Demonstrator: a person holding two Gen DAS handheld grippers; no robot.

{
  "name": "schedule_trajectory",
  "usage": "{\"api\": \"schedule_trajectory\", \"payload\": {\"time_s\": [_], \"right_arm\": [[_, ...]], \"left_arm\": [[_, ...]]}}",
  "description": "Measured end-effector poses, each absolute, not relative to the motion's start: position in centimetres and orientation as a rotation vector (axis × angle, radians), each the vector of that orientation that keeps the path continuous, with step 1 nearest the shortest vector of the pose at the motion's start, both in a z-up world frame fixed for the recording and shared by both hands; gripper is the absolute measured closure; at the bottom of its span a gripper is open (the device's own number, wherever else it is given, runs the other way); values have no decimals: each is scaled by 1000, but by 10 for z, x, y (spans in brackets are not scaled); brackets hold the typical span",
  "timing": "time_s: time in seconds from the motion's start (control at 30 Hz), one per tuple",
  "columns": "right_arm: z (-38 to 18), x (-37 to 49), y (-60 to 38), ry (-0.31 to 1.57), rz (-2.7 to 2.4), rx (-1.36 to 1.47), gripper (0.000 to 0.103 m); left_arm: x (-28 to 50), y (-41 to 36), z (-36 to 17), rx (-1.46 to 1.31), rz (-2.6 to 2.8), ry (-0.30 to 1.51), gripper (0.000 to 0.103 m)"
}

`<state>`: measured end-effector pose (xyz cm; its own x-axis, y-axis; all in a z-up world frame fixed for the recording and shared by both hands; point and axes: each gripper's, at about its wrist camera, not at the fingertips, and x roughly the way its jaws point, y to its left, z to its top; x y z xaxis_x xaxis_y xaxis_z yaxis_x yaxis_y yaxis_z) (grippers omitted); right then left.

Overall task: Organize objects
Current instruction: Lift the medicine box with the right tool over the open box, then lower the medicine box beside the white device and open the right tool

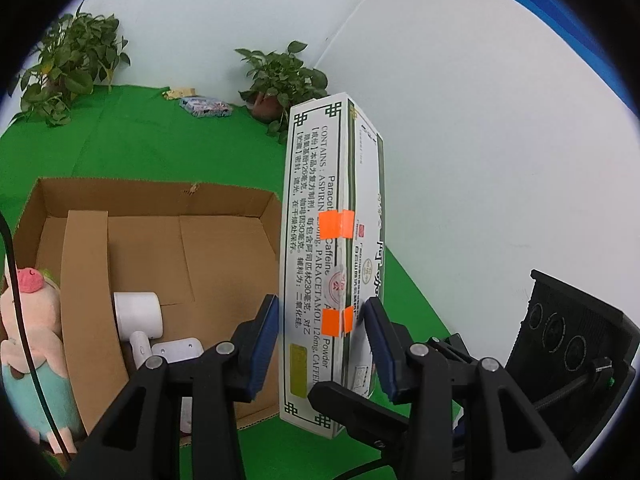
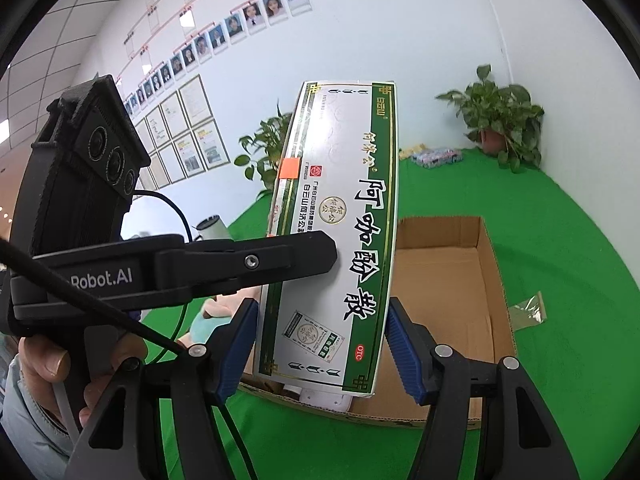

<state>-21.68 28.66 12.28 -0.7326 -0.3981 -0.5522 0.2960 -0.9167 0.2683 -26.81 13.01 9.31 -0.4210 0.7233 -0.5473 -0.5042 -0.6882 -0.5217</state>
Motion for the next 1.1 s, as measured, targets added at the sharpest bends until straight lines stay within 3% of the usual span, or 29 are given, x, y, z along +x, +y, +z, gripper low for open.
{"api": "schedule_trajectory", "payload": {"time_s": [0.6,0.87,1.1], "right_arm": [[-26,-318,310,-439,-2335,1351,42],[-64,-338,313,-448,-2268,1504,43],[-65,-336,313,-392,-2326,1574,44]], "left_arm": [[-335,157,-36,-1466,2065,-399,61],[-338,162,-61,-1619,2059,-393,58],[-329,155,-38,-1621,2173,-280,60]]}}
